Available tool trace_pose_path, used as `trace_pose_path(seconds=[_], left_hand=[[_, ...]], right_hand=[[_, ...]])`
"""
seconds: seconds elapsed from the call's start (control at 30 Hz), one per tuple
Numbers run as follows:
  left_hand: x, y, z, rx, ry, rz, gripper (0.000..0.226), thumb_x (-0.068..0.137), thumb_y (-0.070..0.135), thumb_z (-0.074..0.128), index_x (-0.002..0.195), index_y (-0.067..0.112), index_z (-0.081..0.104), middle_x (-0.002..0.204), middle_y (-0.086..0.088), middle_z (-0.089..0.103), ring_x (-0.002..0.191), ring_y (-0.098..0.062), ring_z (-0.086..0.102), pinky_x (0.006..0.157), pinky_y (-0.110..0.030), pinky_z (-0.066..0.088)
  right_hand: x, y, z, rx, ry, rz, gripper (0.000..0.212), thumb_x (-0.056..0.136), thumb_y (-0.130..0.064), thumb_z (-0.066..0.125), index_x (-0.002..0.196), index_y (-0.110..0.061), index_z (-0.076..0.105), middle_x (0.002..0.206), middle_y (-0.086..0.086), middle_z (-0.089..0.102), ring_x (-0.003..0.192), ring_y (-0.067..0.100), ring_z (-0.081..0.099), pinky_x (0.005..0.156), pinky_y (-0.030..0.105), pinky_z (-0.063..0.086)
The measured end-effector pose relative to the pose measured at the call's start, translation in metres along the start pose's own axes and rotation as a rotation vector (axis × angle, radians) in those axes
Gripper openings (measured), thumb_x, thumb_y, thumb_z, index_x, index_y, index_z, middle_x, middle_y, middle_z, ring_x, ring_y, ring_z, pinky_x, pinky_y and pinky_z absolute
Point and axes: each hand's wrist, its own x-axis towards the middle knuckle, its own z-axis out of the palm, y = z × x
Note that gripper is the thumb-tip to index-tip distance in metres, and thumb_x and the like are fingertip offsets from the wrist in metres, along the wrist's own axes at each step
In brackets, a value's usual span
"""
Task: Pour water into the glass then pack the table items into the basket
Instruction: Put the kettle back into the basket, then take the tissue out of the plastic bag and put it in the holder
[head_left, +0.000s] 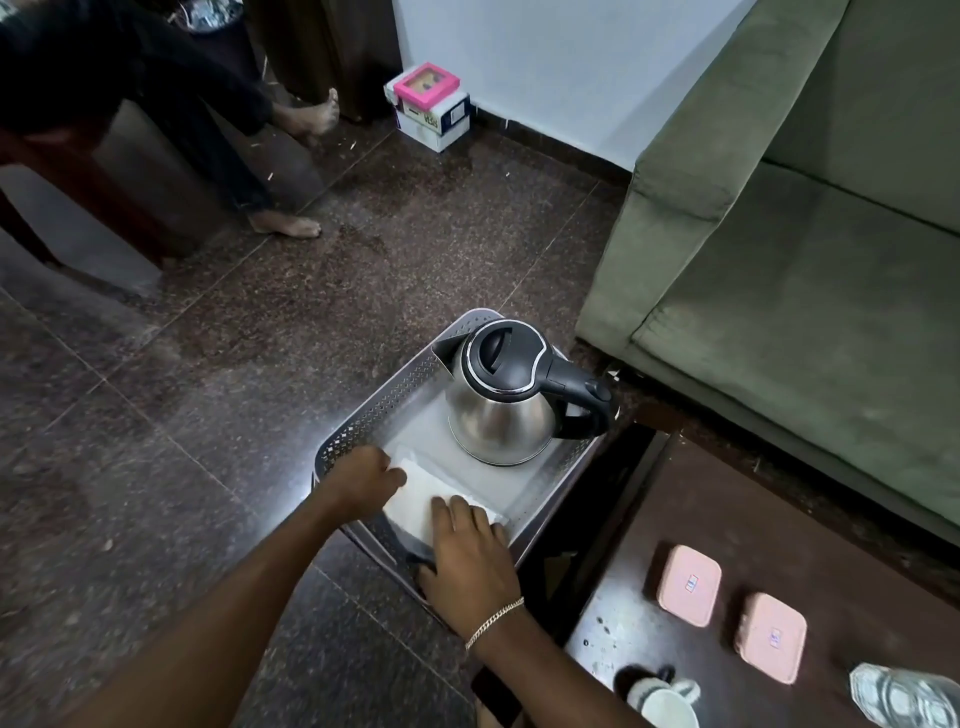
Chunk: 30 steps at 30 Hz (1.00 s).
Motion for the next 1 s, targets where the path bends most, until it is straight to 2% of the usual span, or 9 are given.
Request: trace_pose_path(seconds=[0.07, 0.17, 0.33, 0.43, 0.53, 0.67, 0.77, 0.87, 1.0], left_hand=[[-0.007, 0.004, -0.008, -0.250, 0.008, -0.031, 0.032, 0.096, 0.021, 0.067, 0.084, -0.009, 0.073, 0.073, -0.019, 0.068, 0.069, -0.030, 0.066, 0.064, -0.031, 0.042], [-0.021, 0.011, -0.013, -0.535, -0.014, -0.088, 0.027, 0.098, 0.021, 0.065, 0.080, 0.002, 0.072, 0.068, -0.009, 0.063, 0.052, -0.015, 0.061, 0.061, -0.031, 0.052], [-0.047, 0.010, -0.004, -0.717, 0.185, 0.025, 0.074, 0.089, 0.082, 0.044, 0.089, 0.014, 0.075, 0.104, -0.003, 0.075, 0.103, -0.020, 0.067, 0.100, -0.044, 0.048], [-0.053, 0.005, 0.007, -0.802, 0.138, 0.117, 0.089, 0.100, 0.077, 0.026, 0.073, 0.012, 0.081, 0.127, 0.006, 0.073, 0.131, -0.014, 0.057, 0.115, -0.043, 0.031], [-0.065, 0.012, 0.022, -0.832, -0.041, 0.181, 0.083, 0.081, 0.089, 0.044, 0.079, 0.015, 0.083, 0.122, 0.006, 0.077, 0.118, 0.011, 0.058, 0.113, -0.041, 0.034], [-0.081, 0.031, 0.042, -1.010, -0.213, 0.259, 0.046, 0.064, 0.056, 0.092, 0.087, 0.021, 0.073, 0.099, 0.001, 0.073, 0.099, -0.016, 0.065, 0.090, -0.035, 0.049], [-0.097, 0.057, 0.047, -1.101, -0.231, 0.285, 0.016, 0.081, 0.015, 0.085, 0.091, 0.020, 0.074, 0.098, -0.009, 0.071, 0.088, -0.018, 0.072, 0.070, -0.026, 0.057], [-0.111, 0.090, 0.052, -1.134, -0.198, 0.318, 0.028, 0.090, -0.009, 0.070, 0.099, 0.018, 0.075, 0.096, -0.012, 0.071, 0.080, -0.020, 0.072, 0.066, -0.026, 0.059], [-0.134, 0.144, 0.063, -1.251, -0.205, 0.389, 0.054, 0.084, -0.005, 0.074, 0.130, 0.018, 0.056, 0.100, -0.019, 0.074, 0.091, -0.030, 0.075, 0.073, -0.034, 0.063]], right_hand=[[0.001, 0.001, -0.002, 0.013, 0.037, 0.009, 0.067, 0.087, -0.034, 0.063, 0.145, -0.016, 0.036, 0.136, 0.007, 0.049, 0.123, 0.032, 0.050, 0.099, 0.049, 0.043], [0.003, 0.004, -0.010, 0.124, 0.146, -0.015, 0.048, 0.087, -0.012, 0.052, 0.135, -0.017, 0.053, 0.121, 0.009, 0.065, 0.109, 0.035, 0.062, 0.090, 0.045, 0.050], [-0.008, 0.024, -0.041, 0.531, 0.217, 0.038, 0.039, 0.084, -0.008, 0.053, 0.117, -0.019, 0.070, 0.102, 0.010, 0.076, 0.097, 0.033, 0.066, 0.084, 0.038, 0.053], [-0.022, 0.041, -0.059, 0.931, 0.211, 0.132, 0.014, 0.090, -0.009, 0.066, 0.096, -0.016, 0.076, 0.084, -0.011, 0.077, 0.079, 0.006, 0.069, 0.075, 0.027, 0.054], [-0.043, 0.061, -0.075, 1.347, 0.143, 0.232, 0.014, 0.087, 0.002, 0.073, 0.092, -0.011, 0.077, 0.086, -0.003, 0.079, 0.081, 0.013, 0.072, 0.077, 0.033, 0.057], [-0.072, 0.092, -0.088, 1.781, 0.130, 0.287, 0.036, 0.077, 0.000, 0.075, 0.112, 0.006, 0.071, 0.111, 0.022, 0.075, 0.099, 0.032, 0.073, 0.082, 0.040, 0.061], [-0.094, 0.124, -0.092, 1.899, 0.191, 0.335, 0.037, 0.073, 0.003, 0.077, 0.110, 0.006, 0.073, 0.114, 0.024, 0.073, 0.100, 0.034, 0.073, 0.076, 0.039, 0.061], [-0.119, 0.160, -0.095, 1.884, 0.309, 0.385, 0.032, 0.073, 0.003, 0.075, 0.106, 0.001, 0.076, 0.114, 0.022, 0.074, 0.100, 0.033, 0.074, 0.075, 0.039, 0.062], [-0.155, 0.201, -0.100, 1.751, 0.442, 0.443, 0.038, 0.078, 0.003, 0.075, 0.116, -0.001, 0.068, 0.117, 0.023, 0.072, 0.093, 0.032, 0.074, 0.064, 0.036, 0.061]])
